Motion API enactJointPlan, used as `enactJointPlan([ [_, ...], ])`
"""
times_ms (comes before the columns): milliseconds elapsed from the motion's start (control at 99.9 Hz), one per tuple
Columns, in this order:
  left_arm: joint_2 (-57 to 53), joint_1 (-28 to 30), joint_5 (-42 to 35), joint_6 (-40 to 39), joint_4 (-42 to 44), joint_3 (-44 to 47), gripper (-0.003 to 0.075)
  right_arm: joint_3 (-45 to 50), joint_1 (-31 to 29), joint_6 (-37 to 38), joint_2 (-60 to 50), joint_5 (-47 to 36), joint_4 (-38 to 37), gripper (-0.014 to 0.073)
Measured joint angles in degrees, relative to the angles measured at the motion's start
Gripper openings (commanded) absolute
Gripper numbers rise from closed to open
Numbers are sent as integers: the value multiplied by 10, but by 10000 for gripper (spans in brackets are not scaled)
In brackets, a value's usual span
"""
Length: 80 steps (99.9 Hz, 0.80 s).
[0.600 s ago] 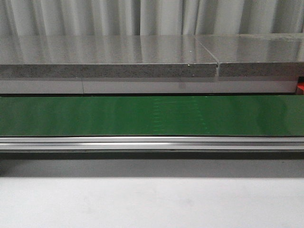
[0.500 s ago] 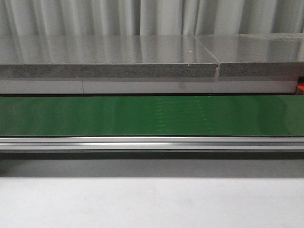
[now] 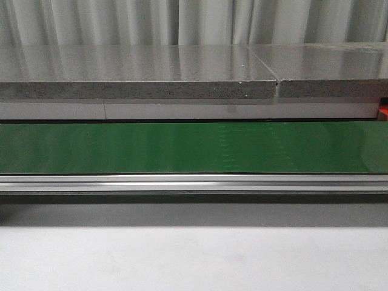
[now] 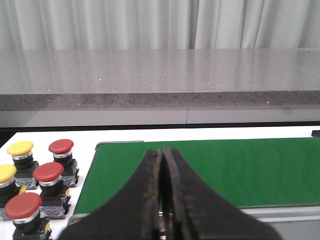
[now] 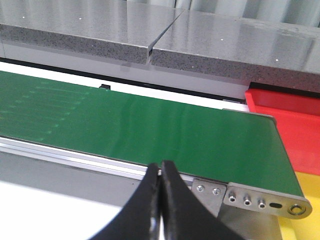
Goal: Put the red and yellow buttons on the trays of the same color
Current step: 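Move the left gripper down over the red push-button beside the belt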
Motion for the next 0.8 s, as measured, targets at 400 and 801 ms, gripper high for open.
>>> enactJointPlan([
  [400,135,0,278,-10,-4,-270,-19,0,0,0,0,0,0,-67],
  [801,258,0,362,-11,-14,-335,-19,0,0,0,0,0,0,-67],
])
